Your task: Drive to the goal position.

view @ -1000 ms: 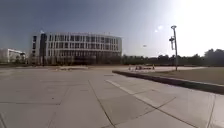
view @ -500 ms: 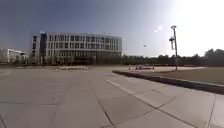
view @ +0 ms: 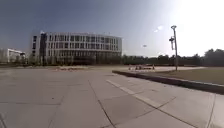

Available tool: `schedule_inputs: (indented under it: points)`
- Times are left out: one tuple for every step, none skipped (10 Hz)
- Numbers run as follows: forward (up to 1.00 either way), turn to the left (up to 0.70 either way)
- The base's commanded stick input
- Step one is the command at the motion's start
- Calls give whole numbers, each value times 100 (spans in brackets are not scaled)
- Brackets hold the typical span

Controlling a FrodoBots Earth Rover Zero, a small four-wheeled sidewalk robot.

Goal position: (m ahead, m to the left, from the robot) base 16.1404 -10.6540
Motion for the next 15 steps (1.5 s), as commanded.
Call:
schedule_inputs:
  points:
    - [6, 0]
    - [5, 0]
    - [6, 0]
    - [5, 0]
    - [6, 0]
    - [6, 0]
    - [6, 0]
    - [6, 0]
    - [6, 0]
    - [6, 0]
    - [6, 0]
    - [6, 0]
    - [6, 0]
    - [5, 0]
    - [6, 0]
